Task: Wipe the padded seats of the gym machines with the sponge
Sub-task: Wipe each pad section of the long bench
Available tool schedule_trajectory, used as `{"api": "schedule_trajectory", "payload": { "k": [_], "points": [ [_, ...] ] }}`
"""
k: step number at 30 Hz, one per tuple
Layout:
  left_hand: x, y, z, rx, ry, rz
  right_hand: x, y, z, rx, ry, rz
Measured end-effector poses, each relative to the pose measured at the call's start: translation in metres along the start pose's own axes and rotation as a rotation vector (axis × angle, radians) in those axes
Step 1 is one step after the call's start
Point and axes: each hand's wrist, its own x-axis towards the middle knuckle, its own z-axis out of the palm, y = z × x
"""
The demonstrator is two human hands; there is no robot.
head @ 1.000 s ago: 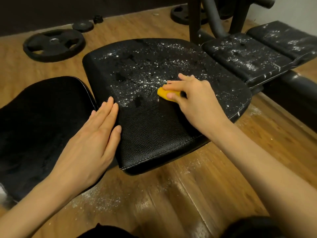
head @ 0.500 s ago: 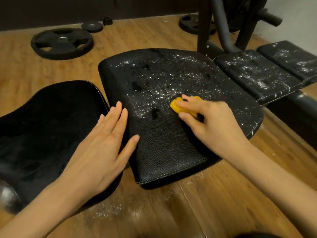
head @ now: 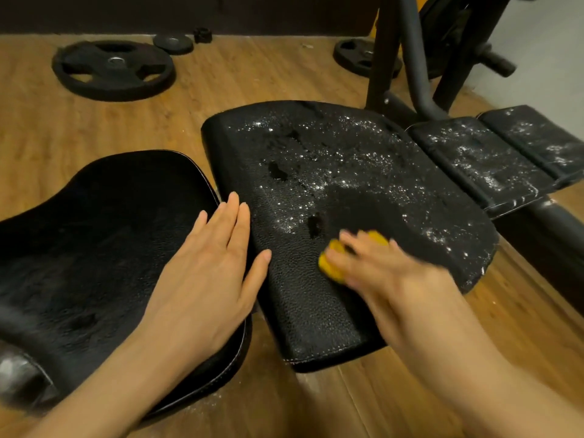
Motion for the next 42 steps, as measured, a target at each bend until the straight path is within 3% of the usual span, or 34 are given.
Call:
{"api": "schedule_trajectory", "payload": {
  "k": [3, 8, 14, 21, 26, 29, 33, 39, 42],
  "points": [
    [0.0, 0.0, 0.001, 0.03, 0.009, -0.001, 0.01, 0.002, 0.005, 0.047, 0.016, -0.054],
    [0.0, -0.001, 0.001, 0.052, 0.004, -0.002, 0.096, 0.014, 0.023, 0.048, -0.016, 0.049],
    [0.0, -0.001, 0.002, 0.042, -0.007, 0.0, 0.003, -0.019, 0.002, 0.067, -0.049, -0.119],
    [0.0, -0.003, 0.001, 0.048, -0.015, 0.007, 0.098, 0.011, 0.022, 0.06, -0.03, -0.053],
    [0.003, -0.004, 0.005, 0.045, 0.004, -0.005, 0.05, 0.008, 0.0, -0.014, -0.04, -0.302],
    [0.006, -0.002, 0.009, 0.054, 0.017, -0.026, 0.067, 0.021, 0.003, -0.051, -0.012, -0.483],
    [0.008, 0.003, 0.005, 0.065, 0.0, -0.067, 0.13, 0.028, 0.021, -0.088, -0.068, -0.464],
    [0.003, 0.006, 0.004, 0.04, -0.005, -0.127, 0.073, 0.026, 0.004, -0.185, -0.055, -0.652],
    [0.006, 0.004, 0.005, 0.033, 0.006, -0.136, 0.117, 0.023, 0.021, -0.208, -0.097, -0.64]
  ]
}}
